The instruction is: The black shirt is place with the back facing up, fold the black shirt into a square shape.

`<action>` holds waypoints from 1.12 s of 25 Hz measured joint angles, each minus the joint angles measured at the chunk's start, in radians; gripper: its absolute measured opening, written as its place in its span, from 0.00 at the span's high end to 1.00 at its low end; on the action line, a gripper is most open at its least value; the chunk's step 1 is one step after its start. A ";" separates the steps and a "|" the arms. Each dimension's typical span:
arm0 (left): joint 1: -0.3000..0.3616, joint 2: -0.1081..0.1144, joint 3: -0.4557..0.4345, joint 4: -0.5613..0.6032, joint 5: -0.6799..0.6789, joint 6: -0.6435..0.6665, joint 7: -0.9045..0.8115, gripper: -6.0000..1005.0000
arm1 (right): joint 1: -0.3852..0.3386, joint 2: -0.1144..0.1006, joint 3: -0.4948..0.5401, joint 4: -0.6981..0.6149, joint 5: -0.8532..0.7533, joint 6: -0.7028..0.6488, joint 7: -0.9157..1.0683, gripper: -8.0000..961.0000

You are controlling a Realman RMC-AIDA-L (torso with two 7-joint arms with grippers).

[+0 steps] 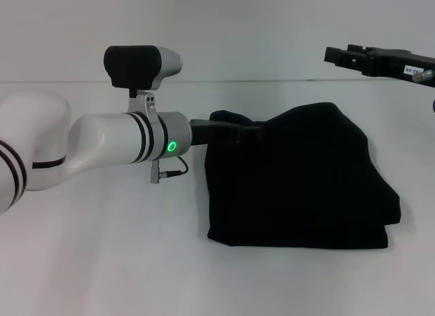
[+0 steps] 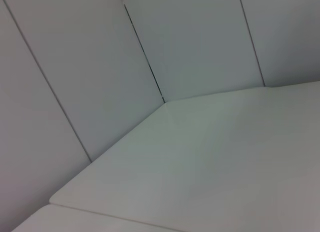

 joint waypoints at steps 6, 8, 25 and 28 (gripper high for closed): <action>0.006 0.000 -0.002 0.008 -0.036 -0.027 0.013 0.14 | 0.001 0.000 -0.002 0.000 0.000 0.012 -0.002 0.29; 0.018 0.003 -0.003 0.025 -0.061 -0.012 0.013 0.14 | 0.000 0.000 -0.003 0.000 0.000 0.015 -0.002 0.27; 0.375 0.018 -0.084 0.570 -0.162 0.930 0.022 0.14 | -0.075 -0.019 0.054 -0.063 0.005 -0.393 -0.126 0.17; 0.430 0.020 -0.096 0.639 -0.141 1.051 0.090 0.13 | -0.096 -0.016 0.044 -0.089 -0.007 -0.504 -0.162 0.14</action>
